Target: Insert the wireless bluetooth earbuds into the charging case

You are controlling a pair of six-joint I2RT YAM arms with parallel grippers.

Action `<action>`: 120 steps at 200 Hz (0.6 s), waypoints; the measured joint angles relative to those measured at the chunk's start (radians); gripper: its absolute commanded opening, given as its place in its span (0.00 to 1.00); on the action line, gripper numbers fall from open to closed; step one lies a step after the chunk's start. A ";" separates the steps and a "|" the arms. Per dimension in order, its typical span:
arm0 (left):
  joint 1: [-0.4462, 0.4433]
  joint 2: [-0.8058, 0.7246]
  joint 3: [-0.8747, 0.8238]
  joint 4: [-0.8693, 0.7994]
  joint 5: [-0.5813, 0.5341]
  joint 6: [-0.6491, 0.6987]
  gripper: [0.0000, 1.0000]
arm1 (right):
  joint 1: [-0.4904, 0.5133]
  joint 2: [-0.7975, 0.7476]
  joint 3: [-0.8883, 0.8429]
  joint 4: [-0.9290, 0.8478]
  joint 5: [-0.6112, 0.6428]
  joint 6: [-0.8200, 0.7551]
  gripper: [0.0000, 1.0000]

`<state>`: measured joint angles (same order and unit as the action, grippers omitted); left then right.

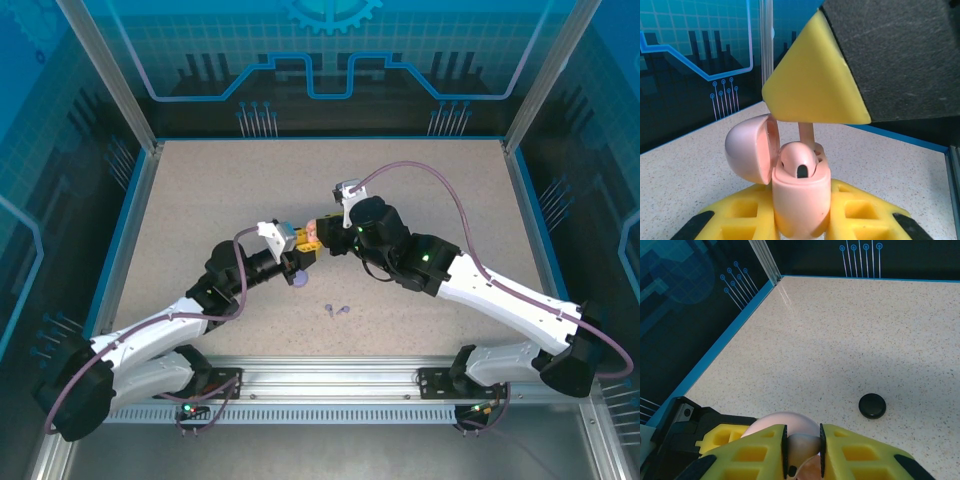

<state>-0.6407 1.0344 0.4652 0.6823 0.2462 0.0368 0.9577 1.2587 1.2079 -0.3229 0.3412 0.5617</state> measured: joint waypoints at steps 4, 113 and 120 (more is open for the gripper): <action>0.000 0.000 0.000 -0.001 0.000 0.000 0.01 | 0.000 0.000 0.000 -0.001 0.000 0.000 0.24; -0.006 0.001 0.000 -0.012 -0.003 0.000 0.01 | 0.005 0.000 -0.016 -0.024 -0.001 0.008 0.30; -0.006 0.001 0.000 -0.012 -0.004 0.000 0.01 | 0.005 0.000 -0.016 -0.024 -0.001 0.009 0.32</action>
<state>-0.6464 1.0351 0.4652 0.6704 0.2424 0.0368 0.9623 1.2587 1.1919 -0.3473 0.3405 0.5705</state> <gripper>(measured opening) 0.216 0.288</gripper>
